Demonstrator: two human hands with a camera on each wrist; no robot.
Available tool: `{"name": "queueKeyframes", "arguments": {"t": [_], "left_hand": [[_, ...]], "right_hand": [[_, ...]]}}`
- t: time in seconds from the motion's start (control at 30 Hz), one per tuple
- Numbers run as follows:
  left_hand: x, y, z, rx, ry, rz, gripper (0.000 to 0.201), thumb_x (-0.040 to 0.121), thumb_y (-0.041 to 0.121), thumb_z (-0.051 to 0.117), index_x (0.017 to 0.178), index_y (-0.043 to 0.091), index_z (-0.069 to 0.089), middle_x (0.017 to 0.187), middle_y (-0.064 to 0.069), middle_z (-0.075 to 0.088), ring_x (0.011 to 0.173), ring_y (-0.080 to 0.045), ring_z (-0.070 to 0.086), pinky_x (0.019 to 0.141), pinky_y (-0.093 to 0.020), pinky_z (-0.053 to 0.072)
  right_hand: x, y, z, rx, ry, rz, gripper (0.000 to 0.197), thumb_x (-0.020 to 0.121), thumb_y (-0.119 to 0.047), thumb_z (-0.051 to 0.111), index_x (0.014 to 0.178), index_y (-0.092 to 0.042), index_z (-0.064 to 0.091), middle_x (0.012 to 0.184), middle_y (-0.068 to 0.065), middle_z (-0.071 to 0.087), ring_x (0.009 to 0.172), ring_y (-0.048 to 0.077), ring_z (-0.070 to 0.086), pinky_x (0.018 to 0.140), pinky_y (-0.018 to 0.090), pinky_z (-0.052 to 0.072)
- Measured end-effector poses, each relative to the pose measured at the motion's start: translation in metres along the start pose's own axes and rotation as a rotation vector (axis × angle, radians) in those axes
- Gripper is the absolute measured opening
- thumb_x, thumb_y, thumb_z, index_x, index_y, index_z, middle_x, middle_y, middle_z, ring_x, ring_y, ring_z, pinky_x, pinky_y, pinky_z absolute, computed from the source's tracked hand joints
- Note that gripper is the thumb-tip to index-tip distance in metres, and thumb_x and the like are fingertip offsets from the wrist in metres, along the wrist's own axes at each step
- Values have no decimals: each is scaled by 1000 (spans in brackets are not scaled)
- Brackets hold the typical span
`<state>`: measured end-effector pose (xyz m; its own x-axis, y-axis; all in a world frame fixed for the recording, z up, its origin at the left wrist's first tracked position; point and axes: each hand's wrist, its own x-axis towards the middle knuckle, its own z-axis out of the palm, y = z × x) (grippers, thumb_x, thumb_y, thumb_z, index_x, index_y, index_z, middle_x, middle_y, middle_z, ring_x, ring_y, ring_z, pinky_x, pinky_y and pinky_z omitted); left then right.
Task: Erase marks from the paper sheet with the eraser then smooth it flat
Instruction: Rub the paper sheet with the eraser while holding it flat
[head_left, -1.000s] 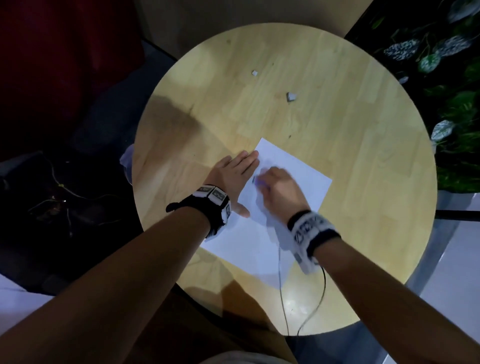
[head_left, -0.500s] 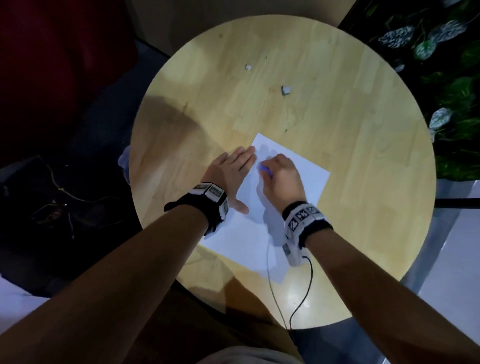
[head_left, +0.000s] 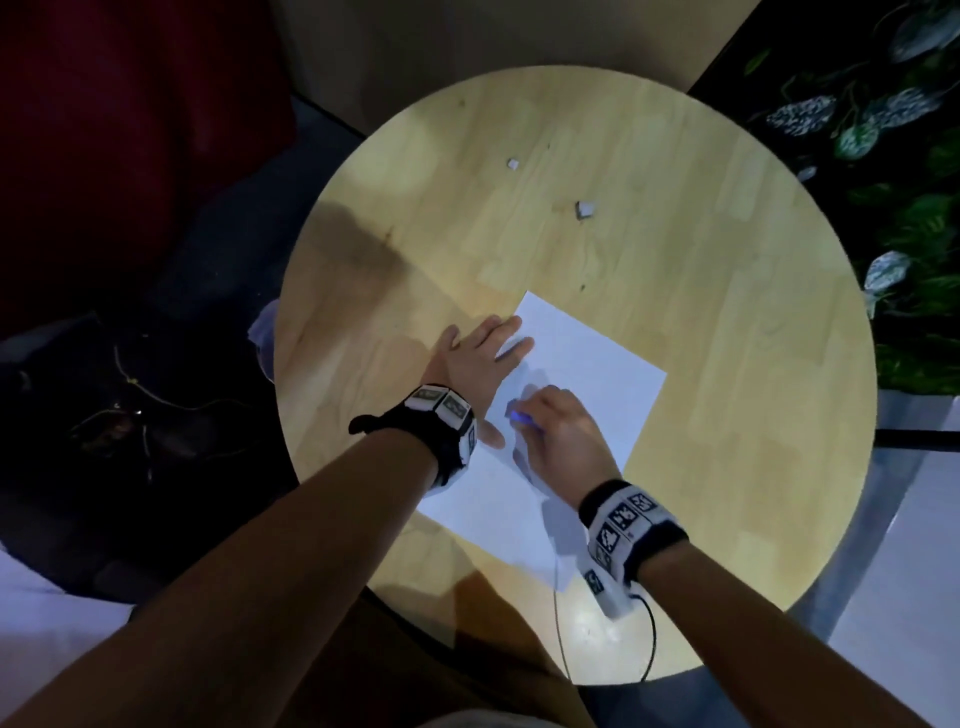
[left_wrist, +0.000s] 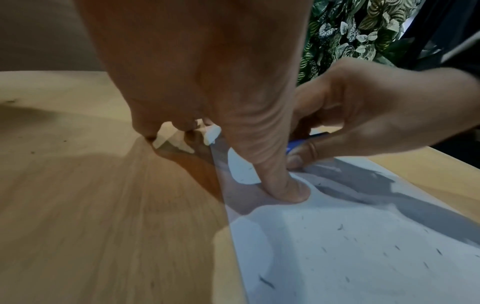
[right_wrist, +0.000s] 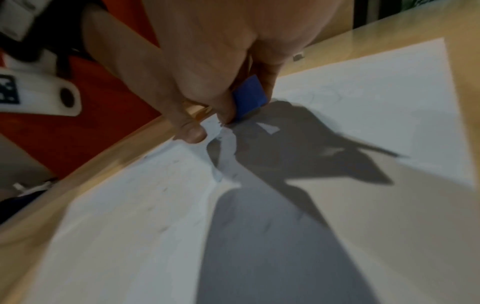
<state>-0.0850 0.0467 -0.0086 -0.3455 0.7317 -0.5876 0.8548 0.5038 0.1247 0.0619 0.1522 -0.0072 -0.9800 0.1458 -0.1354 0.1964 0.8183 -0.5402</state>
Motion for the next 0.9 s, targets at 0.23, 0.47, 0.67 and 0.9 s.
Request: {"name": "queueKeyframes", "arguments": {"t": [0.23, 0.47, 0.67, 0.9], "left_hand": [[3, 7, -4, 129, -7, -13, 132, 63, 77, 72, 157, 31, -8, 165, -3, -14, 152, -24, -14, 119, -54, 9], [5, 2, -5, 48, -43, 41, 132, 67, 69, 75, 158, 27, -12, 161, -1, -30, 152, -21, -16, 119, -52, 16], [6, 3, -3, 33, -40, 35, 136, 64, 69, 77, 158, 26, -11, 161, 1, -30, 152, -19, -16, 120, -51, 15], [7, 0, -3, 22, -43, 45, 136, 64, 70, 76, 158, 27, -11, 162, 1, -28, 152, -20, -15, 120, -51, 15]], "right_hand": [[37, 20, -3, -67, 142, 135, 16, 85, -3, 61, 96, -6, 71, 91, 12, 62, 83, 34, 56, 73, 36, 48], [35, 19, -14, -128, 6, -10, 15, 83, -4, 59, 92, -10, 70, 87, 10, 60, 78, 32, 55, 62, 37, 51], [4, 9, -1, -74, 72, 19, 14, 83, -4, 59, 91, -8, 70, 90, 10, 62, 81, 30, 53, 66, 36, 48], [42, 25, -12, -129, 83, 28, 15, 82, -2, 63, 94, -9, 71, 90, 8, 62, 80, 30, 53, 62, 37, 50]]}}
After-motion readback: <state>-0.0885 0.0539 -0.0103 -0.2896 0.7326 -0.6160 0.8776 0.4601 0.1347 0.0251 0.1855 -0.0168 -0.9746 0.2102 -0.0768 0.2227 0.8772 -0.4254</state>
